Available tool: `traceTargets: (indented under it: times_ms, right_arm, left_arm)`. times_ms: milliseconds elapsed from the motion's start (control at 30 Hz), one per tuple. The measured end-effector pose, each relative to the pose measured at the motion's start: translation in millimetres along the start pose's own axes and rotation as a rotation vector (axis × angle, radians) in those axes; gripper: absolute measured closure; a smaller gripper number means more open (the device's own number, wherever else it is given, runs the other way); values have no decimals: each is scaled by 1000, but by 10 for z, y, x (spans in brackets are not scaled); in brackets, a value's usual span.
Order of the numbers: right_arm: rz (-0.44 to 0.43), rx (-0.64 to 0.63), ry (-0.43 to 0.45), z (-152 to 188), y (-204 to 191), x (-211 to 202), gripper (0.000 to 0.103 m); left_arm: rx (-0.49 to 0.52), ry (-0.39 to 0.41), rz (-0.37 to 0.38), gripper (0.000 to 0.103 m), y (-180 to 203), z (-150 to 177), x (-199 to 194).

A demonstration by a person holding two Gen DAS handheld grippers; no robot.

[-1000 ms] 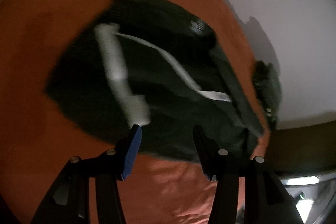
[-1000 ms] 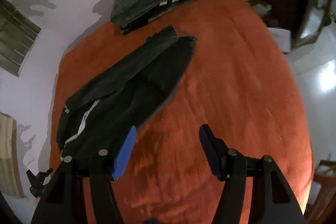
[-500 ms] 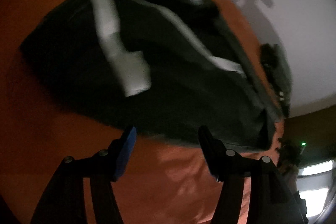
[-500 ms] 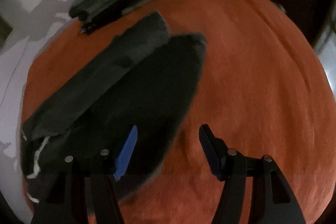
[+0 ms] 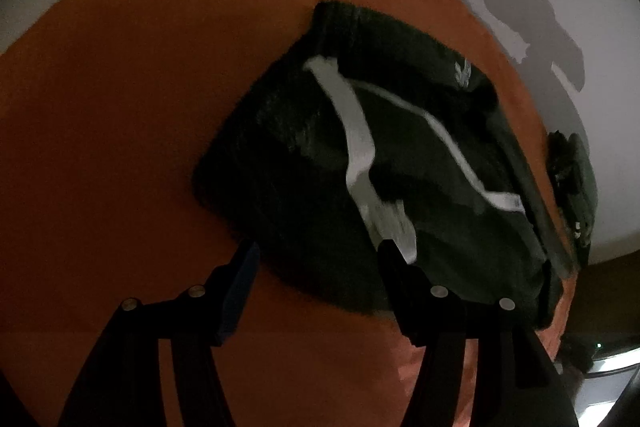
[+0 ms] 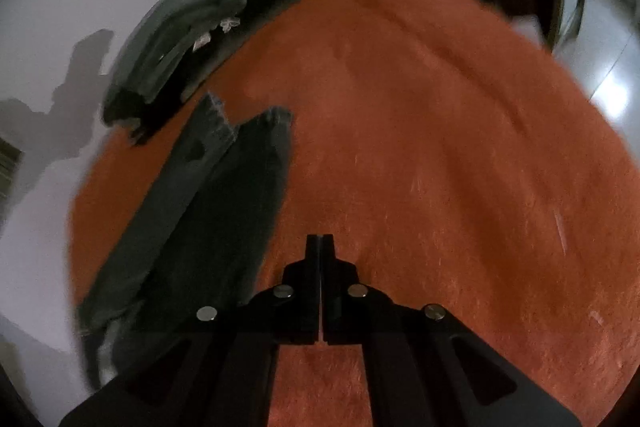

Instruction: Fold clothes

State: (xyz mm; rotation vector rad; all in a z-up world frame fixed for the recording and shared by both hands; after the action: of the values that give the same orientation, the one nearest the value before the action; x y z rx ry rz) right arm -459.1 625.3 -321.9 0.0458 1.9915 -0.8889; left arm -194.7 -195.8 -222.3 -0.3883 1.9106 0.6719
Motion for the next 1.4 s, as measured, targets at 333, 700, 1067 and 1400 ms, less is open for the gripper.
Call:
traceTargets:
  times_ms: [333, 700, 1067, 1400]
  right_arm:
    - [49, -124, -128, -69, -467, 717, 34]
    - [31, -149, 25, 124, -719, 321, 101]
    - [194, -56, 288, 435, 279, -1298, 103]
    - [-46, 116, 47, 634, 566, -663, 57]
  left_arm:
    - [-6, -50, 37, 40, -119, 65, 244]
    - [-45, -65, 104, 40, -241, 40, 361]
    - [-130, -80, 90, 40, -430, -151, 531]
    - [-137, -91, 113, 40, -179, 16, 518]
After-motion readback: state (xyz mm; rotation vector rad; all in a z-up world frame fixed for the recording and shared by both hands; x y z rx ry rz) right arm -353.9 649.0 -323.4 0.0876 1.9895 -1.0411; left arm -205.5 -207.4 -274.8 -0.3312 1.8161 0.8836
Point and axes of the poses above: each gripper's, at about its wrist camera, not at the fingertips, and x roughly the way its jaws point, y to its right, z to its underside, the point moved 6 cm from there along x, roughly the way its jaws point, and after that the axes turned 6 degrees about -z, right-handed, at the moved point
